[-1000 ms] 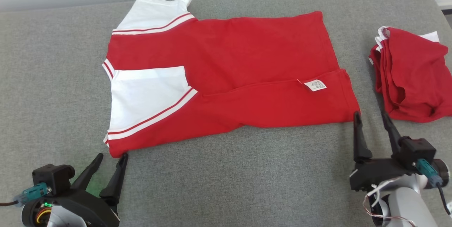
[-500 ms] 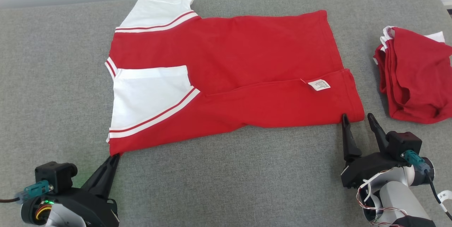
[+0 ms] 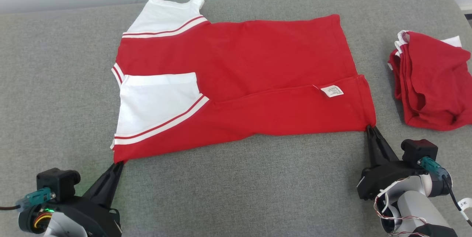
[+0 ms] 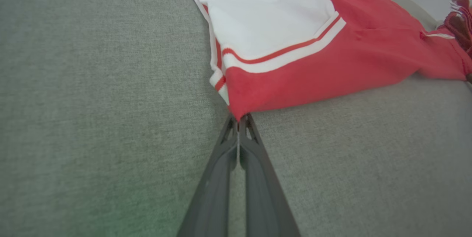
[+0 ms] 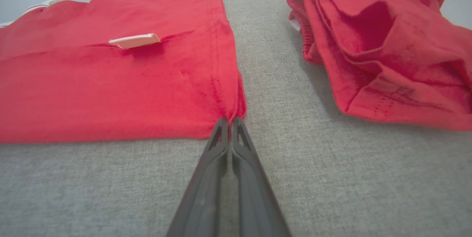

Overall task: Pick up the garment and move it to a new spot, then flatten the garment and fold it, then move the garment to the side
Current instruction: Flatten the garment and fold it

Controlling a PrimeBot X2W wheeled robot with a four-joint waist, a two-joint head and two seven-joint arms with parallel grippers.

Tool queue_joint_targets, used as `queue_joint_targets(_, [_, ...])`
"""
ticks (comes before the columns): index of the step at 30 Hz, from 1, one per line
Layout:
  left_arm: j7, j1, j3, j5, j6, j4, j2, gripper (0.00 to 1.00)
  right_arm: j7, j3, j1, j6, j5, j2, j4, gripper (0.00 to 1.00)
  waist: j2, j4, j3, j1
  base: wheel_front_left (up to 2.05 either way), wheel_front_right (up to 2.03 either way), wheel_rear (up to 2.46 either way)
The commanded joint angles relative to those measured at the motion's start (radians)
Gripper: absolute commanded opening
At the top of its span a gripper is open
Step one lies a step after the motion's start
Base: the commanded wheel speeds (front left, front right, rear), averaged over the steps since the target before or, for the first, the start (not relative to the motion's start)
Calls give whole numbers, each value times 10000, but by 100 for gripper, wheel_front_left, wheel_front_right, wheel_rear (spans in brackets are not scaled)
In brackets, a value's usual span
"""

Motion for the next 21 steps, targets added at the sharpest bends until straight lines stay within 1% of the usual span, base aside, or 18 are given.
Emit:
queue_joint_targets(1, [42, -13, -35, 98, -29, 3, 59, 0, -1, 59, -5, -27, 131, -133, 34, 0, 0, 30, -67, -1, 0, 0, 0])
queue_joint_targets(4, [87, 147, -121, 101, -47, -72, 92, 0, -1, 154, 193, -27, 316, -247, -86, 0, 0, 65, -230, -1, 0, 0, 0])
queue_joint_targets(8, [115, 469, -156, 85, 59, -350, 202, 0, -1, 293, 530, -27, 578, -445, -306, 0, 0, 99, -452, -1, 0, 0, 0])
queue_joint_targets(13, [157, 1026, -195, 83, 321, -922, 350, 0, -1, 587, 1106, -27, 1249, -812, -708, 0, 0, 206, -727, -1, 0, 0, 0])
queue_joint_targets(21, [38, 2086, -271, 60, 812, -1930, 530, 0, -3, 1044, 2563, -27, 2255, -1571, -1884, 0, 0, 356, -1031, -1, 0, 0, 0])
